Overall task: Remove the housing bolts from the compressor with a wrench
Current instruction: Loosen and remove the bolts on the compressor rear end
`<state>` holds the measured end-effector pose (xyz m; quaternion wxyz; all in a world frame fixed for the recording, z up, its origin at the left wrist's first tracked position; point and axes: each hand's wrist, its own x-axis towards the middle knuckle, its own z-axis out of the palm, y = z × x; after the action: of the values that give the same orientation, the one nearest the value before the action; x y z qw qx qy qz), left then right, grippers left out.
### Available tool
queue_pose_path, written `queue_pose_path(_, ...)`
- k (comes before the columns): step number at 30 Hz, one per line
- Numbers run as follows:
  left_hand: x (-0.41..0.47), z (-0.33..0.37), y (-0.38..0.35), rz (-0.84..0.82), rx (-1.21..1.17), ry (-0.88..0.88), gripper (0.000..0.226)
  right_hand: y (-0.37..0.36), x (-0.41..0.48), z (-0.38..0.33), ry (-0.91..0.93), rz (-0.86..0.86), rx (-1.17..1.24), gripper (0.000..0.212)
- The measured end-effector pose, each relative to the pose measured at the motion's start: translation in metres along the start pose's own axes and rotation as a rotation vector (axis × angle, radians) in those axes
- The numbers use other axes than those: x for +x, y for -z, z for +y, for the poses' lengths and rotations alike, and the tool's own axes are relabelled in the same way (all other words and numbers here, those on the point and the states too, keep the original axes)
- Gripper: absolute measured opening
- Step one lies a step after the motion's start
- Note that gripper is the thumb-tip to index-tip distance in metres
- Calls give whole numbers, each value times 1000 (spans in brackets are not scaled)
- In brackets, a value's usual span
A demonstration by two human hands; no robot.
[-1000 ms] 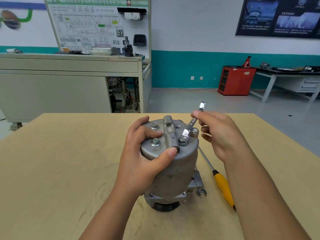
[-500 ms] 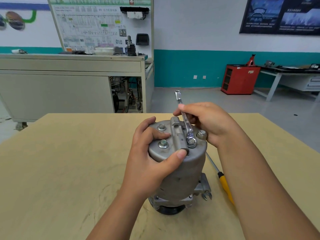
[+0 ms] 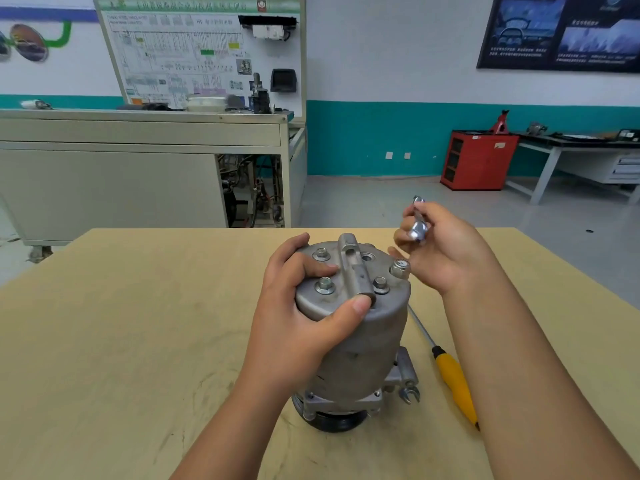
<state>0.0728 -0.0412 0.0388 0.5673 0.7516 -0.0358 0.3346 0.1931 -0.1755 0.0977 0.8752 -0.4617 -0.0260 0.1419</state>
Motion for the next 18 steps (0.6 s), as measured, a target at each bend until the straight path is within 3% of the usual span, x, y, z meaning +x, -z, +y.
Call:
queue_pose_path(3,-1,-1,0,-7,12,-9,41,4,-10,-7,135,63,-48,26)
queue_pose_path(8,2,0,-3,-10,30,-15,41,9,-48,0,431,8,-30,15)
queue_pose_path(14,5,2,-10,-19,45,-14,41,18,-91,32,1043,177,-561,18)
queue_pose_path(18,6,1,-11,-10,50,-23,41,29,-104,49,1253,279,-857,22)
